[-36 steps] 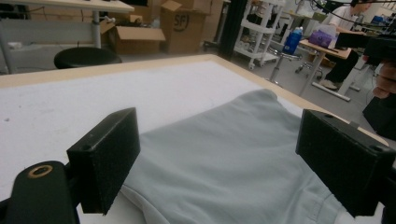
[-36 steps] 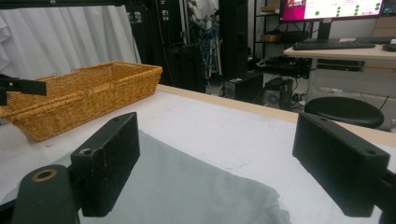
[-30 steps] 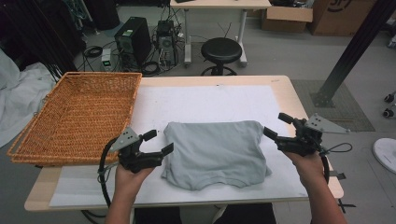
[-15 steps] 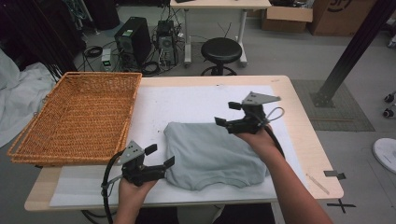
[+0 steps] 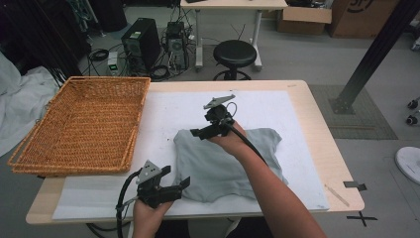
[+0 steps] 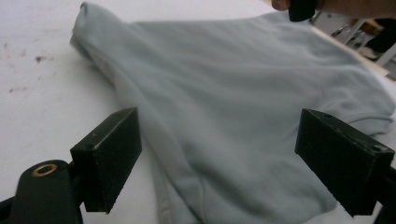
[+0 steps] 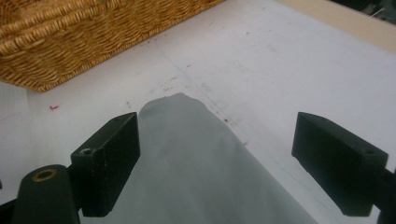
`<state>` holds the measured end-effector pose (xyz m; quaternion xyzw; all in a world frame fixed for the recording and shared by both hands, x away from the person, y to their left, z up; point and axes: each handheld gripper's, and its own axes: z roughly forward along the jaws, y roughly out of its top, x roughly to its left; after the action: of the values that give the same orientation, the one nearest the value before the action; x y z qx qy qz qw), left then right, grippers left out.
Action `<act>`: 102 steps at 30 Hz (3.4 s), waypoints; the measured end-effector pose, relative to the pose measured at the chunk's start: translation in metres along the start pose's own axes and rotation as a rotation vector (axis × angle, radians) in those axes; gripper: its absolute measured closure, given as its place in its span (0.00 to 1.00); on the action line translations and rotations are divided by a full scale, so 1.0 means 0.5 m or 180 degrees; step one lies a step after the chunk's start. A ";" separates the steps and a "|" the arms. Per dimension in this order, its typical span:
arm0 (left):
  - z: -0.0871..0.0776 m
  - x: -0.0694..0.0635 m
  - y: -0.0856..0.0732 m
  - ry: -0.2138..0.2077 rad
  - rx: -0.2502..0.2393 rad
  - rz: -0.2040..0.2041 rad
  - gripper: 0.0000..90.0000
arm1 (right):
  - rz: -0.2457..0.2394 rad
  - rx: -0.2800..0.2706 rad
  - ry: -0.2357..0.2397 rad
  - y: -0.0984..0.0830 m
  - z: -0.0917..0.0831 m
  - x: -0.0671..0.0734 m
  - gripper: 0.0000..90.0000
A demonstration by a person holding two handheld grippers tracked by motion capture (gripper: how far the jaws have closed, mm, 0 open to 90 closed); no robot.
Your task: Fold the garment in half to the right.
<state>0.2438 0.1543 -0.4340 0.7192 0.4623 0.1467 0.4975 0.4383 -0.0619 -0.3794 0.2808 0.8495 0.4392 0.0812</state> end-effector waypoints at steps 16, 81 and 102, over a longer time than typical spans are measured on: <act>0.019 -0.007 -0.031 0.0221 0.0280 -0.0030 0.17 | 0.0045 0.0420 -0.0123 0.020 0.148 0.051 0.19; 0.208 -0.235 0.175 -0.1594 0.0633 0.0689 0.89 | -0.0298 0.0097 0.0384 -0.042 -0.221 -0.154 0.86; 0.262 -0.278 0.188 -0.1763 0.0729 0.0775 0.53 | -0.0070 0.0006 0.0097 -0.102 -0.315 -0.212 0.61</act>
<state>0.3072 -0.0416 -0.3799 0.8331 0.2334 -0.0492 0.4991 0.4448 -0.2537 -0.3367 0.2648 0.8541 0.4417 0.0728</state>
